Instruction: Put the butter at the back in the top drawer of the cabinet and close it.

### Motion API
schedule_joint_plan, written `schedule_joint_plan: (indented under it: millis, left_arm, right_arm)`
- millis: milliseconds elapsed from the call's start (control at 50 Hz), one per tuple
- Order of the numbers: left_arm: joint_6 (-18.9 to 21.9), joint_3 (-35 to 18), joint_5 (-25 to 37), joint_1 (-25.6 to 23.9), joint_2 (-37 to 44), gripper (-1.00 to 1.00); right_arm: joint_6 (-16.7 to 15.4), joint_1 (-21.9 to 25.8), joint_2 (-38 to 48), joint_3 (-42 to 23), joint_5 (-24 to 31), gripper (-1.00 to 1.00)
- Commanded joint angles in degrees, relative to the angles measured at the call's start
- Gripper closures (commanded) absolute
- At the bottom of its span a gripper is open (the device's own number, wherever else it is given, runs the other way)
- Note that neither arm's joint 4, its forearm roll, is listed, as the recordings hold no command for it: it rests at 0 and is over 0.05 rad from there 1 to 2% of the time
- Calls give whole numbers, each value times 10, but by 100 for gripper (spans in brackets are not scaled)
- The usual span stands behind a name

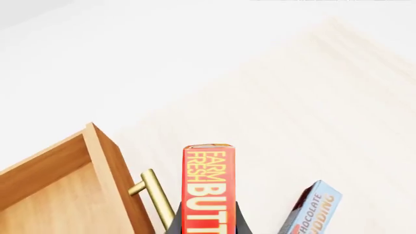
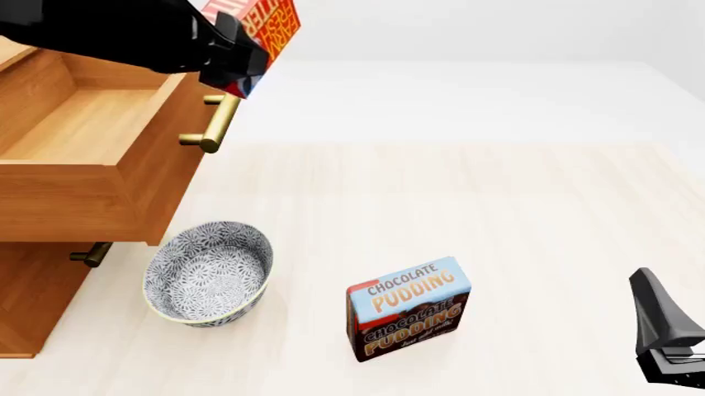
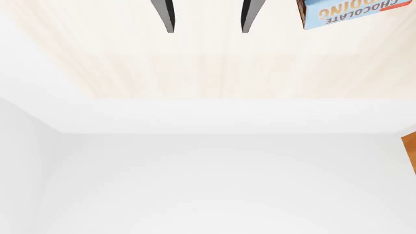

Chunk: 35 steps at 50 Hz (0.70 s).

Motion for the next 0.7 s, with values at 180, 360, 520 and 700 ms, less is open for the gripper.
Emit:
schedule_joint_plan:
  millis: [180,360,520,700]
  left_arm:
    - [17,19,21,58,-60,100]
    - [25,25,34,88,-83,100]
    - [31,26,47,112,-102,100]
    - [40,34,59,142,-123,100]
  right_arm:
    - [0,0,0,0,0,-100]
    - [0,0,0,0,0,-100]
    - [0,0,0,0,0,-100]
    - [0,0,0,0,0,-100]
